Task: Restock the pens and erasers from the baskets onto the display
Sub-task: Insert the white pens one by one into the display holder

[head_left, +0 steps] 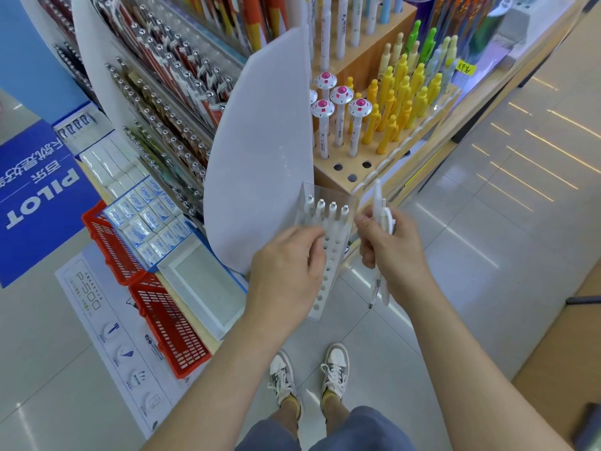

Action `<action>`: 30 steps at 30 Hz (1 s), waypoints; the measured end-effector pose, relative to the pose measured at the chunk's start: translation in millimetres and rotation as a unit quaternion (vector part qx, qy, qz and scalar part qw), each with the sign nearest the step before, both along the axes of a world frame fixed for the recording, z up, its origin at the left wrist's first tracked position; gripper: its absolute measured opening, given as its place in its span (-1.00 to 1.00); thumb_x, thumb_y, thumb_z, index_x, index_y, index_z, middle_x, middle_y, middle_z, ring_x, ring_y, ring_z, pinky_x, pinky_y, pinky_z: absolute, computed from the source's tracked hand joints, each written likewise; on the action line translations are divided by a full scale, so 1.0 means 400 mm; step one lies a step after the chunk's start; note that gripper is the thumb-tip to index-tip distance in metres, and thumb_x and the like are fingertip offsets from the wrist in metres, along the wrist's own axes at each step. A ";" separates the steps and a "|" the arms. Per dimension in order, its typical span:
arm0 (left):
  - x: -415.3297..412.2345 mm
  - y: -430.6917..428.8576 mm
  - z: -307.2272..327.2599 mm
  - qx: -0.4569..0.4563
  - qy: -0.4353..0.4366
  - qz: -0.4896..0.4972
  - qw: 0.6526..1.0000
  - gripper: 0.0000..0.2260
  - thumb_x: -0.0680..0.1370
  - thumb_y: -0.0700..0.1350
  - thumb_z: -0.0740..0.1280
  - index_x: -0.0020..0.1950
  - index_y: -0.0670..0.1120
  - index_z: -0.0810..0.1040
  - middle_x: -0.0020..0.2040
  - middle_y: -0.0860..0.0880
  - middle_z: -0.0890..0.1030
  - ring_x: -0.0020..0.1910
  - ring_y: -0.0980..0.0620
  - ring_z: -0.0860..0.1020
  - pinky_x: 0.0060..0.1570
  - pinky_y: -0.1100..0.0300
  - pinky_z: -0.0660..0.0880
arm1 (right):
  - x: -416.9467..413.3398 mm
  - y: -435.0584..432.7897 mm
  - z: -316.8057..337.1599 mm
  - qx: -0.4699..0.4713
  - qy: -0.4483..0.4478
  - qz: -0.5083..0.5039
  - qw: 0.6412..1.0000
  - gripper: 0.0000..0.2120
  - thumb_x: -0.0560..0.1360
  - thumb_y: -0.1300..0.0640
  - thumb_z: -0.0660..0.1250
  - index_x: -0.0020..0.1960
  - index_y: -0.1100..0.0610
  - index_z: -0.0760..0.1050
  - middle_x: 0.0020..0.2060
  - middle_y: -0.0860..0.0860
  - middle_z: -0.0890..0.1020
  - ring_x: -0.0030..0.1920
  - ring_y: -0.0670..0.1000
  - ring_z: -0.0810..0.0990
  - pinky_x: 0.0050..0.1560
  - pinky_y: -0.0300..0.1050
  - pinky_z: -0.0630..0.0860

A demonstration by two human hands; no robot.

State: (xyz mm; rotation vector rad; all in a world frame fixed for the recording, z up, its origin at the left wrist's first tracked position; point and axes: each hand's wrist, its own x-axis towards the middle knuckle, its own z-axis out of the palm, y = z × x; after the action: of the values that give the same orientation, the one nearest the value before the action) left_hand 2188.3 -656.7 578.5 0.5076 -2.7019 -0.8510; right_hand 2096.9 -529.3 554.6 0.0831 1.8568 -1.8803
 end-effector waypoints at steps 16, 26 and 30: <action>-0.088 -0.003 0.130 0.428 0.109 0.134 0.887 -0.92 0.53 -0.21 0.36 -0.12 -0.07 0.62 -0.26 -0.03 0.68 -0.37 0.13 0.55 -0.27 0.27 0.53 | 0.010 0.094 0.020 -0.116 -0.084 0.234 0.962 -0.68 0.53 -0.06 0.25 0.01 0.18 0.58 -0.51 0.10 0.37 -0.61 -0.02 0.25 -0.53 -0.22 0.19; 0.037 0.046 0.110 0.431 0.006 0.134 0.892 -0.87 0.48 -0.34 0.38 -0.15 -0.11 0.62 -0.26 -0.03 0.68 -0.30 0.03 0.66 -0.20 0.22 0.59 | 0.001 0.055 0.060 -0.296 -0.163 0.003 0.941 -0.86 0.44 0.15 0.31 -0.05 0.20 0.50 -0.30 0.00 0.50 -0.55 -0.17 0.23 -0.66 -0.39 0.14; 0.035 0.058 0.108 0.430 -0.039 0.089 0.898 -0.79 0.48 -0.29 0.40 0.00 0.00 0.60 -0.15 0.05 0.69 -0.15 0.08 0.67 -0.18 0.29 0.57 | 0.003 0.045 0.080 -0.268 -0.124 0.052 0.954 -0.80 0.43 0.10 0.33 0.00 0.18 0.50 -0.20 0.05 0.62 -0.55 -0.16 0.25 -0.62 -0.37 0.13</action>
State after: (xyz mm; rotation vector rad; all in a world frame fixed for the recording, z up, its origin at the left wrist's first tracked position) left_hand 2202.5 -633.4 621.9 0.9458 -2.1512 -1.9846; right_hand 2097.9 -511.4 586.7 0.0334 1.1210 -2.1193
